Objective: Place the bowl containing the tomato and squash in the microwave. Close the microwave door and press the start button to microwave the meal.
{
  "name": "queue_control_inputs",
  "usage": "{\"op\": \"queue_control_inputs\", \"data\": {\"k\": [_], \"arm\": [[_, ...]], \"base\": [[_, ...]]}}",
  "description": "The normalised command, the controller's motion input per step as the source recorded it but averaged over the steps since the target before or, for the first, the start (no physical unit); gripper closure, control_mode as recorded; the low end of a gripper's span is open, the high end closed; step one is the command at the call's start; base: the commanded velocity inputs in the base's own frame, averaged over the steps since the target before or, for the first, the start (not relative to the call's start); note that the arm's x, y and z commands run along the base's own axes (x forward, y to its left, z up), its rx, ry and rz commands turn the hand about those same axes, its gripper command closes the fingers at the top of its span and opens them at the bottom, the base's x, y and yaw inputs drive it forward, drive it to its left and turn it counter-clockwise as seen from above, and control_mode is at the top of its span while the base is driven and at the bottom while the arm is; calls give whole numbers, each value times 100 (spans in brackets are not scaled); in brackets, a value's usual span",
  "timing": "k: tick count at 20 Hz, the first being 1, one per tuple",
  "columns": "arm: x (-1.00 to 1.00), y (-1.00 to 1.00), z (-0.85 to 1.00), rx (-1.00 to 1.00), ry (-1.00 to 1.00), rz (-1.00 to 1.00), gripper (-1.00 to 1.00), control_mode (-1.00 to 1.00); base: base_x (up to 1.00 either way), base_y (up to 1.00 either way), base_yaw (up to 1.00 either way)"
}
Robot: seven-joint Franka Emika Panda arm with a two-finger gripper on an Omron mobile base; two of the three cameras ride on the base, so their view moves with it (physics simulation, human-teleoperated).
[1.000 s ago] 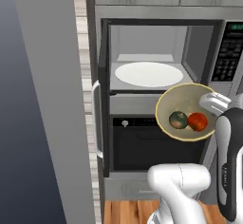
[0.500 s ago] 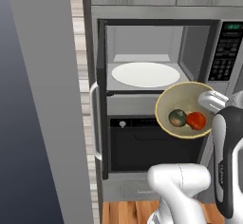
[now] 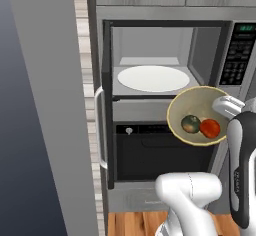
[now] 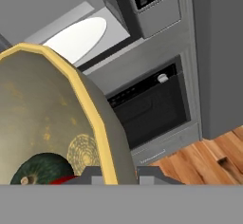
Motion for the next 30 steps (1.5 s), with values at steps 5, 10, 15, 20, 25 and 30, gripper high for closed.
{"op": "queue_control_inputs", "data": {"k": [5, 10, 15, 20, 25, 30], "arm": [[4, 0, 0, 8, -3, 0, 100, -100], [41, 0, 3, 19, -7, -3, 100, -100], [54, 1, 16, 13, -2, -9, 100, -100], [61, 10, 7, 7, 0, -9, 100, -100], [34, 7, 0, 6, 0, -7, 100, -100], [38, 11, -1, 8, 0, -7, 100, -100]], "base": [[0, 0, 0], [0, 0, 0], [0, 0, 0], [0, 0, 0], [0, 0, 0], [0, 0, 0]]}}
